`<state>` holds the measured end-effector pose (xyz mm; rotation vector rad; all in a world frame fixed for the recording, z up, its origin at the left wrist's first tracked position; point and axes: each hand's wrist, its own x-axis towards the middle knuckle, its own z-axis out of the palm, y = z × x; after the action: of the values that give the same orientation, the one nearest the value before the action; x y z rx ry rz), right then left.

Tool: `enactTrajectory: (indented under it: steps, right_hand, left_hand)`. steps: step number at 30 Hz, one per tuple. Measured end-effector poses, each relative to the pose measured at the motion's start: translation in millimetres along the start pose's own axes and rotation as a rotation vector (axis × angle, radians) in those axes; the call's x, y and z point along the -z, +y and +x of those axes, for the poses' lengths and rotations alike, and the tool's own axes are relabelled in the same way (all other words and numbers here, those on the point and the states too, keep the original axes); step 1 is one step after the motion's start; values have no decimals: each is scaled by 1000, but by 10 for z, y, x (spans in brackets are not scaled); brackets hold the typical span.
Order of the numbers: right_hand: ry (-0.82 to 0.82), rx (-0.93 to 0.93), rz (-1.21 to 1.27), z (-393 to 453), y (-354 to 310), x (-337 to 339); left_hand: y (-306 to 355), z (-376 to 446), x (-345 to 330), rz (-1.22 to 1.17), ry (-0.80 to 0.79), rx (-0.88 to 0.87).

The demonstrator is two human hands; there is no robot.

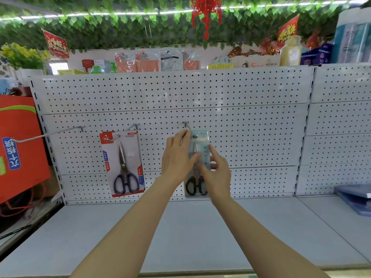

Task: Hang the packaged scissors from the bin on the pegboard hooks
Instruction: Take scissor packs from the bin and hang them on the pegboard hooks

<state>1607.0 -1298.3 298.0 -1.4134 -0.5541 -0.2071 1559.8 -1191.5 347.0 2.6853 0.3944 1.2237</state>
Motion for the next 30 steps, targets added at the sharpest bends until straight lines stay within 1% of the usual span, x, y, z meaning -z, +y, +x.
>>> enactTrajectory:
  steps: [5, 8, 14, 17, 21, 25, 27, 30]
  right_hand:
    - [-36, 42, -97, 59, 15, 45]
    - [-46, 93, -220, 58, -12, 109]
    - [-25, 290, -573, 27, -217, 383]
    - [-7, 410, -704, -64, -408, 571]
    - [27, 569, -817, -250, -679, 867]
    - [46, 703, -877, -525, -842, 1255]
    - [33, 740, -909, -690, -851, 1487]
    - [-2, 742, -961, -964, -779, 1879]
  left_hand:
    - [-51, 11, 11, 39, 2, -28]
    - [-66, -15, 53, 75, -18, -57]
    - [-26, -98, 303, 168, -38, -133]
    - [49, -216, 467, 226, -54, -180]
    - [281, -453, 730, 290, -33, -242]
    - [625, -764, 895, 327, -11, -303]
    - [823, -940, 904, 339, -35, -315]
    - [1132, -1259, 806, 314, -83, -321]
